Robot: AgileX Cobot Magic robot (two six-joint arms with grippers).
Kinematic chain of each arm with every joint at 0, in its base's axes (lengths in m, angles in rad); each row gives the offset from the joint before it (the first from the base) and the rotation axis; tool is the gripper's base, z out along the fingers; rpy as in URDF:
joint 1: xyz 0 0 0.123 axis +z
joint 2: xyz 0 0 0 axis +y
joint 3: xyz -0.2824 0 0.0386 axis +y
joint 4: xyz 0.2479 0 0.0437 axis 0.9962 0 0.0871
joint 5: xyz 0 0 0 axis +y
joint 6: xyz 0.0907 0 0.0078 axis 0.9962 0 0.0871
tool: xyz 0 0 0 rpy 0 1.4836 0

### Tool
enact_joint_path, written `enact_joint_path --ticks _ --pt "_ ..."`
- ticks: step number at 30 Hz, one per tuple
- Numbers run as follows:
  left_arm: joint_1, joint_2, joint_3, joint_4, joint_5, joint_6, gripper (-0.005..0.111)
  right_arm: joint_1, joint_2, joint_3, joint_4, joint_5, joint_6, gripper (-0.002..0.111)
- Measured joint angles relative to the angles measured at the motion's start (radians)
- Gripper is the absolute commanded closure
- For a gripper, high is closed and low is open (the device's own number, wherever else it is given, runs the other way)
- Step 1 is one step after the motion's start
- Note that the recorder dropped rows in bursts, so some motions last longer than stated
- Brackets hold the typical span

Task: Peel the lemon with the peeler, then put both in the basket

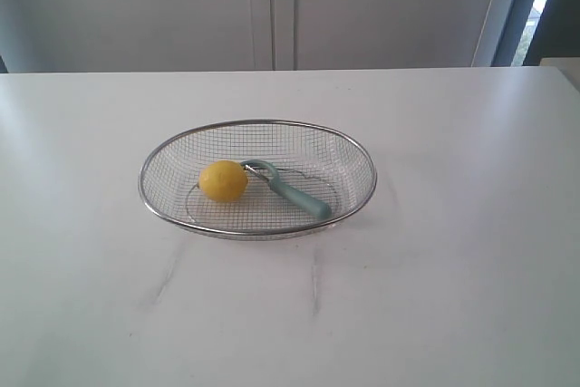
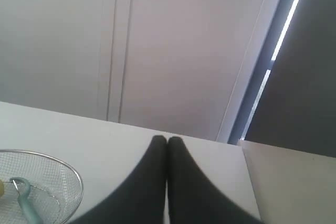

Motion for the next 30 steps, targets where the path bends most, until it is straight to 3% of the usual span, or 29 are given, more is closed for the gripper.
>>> enact_joint_path --ticks 13,20,30 --pt "0.000 0.000 0.000 0.000 0.000 0.000 0.107 0.000 -0.240 0.053 0.002 -0.046 0.000 0.108" --pt "0.000 0.000 0.000 0.000 0.000 0.000 0.107 0.000 -0.317 0.347 0.002 -0.225 0.000 0.108" --pt "0.000 0.000 0.000 0.000 0.002 0.000 0.107 0.000 -0.488 0.791 0.002 -0.269 0.000 0.108"
